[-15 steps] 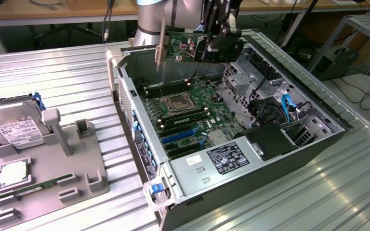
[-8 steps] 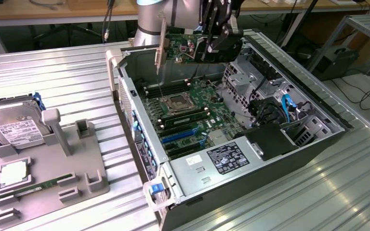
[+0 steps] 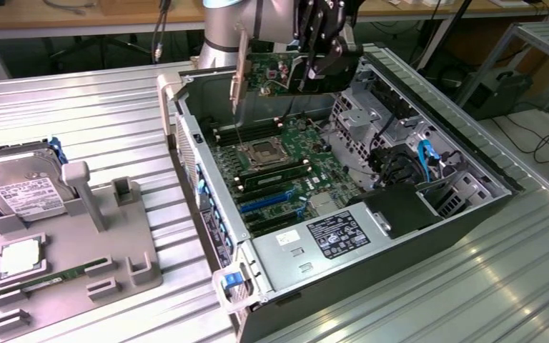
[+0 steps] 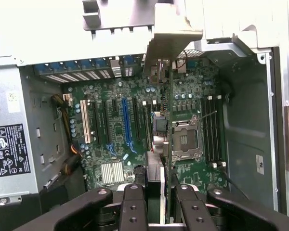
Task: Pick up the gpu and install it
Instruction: 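Insert the gpu into the slot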
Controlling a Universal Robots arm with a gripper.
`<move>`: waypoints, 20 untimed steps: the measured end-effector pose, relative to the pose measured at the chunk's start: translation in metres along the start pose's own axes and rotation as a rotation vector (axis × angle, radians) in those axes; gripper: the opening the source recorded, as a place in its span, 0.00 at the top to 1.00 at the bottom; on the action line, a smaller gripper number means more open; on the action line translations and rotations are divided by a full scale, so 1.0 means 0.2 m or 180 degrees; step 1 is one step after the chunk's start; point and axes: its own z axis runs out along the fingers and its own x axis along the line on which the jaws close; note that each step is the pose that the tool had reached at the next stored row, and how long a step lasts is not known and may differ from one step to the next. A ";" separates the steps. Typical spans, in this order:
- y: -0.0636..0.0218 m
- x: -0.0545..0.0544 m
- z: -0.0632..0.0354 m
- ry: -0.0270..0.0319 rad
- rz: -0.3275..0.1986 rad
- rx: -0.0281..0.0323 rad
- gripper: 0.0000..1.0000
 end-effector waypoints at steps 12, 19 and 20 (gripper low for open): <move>-0.002 0.00 0.040 0.0006 -0.0272 -0.0014 0.72; -0.002 0.00 0.057 0.0007 -0.0297 -0.0016 0.72; -0.002 0.00 0.058 0.0007 -0.0298 -0.0016 0.72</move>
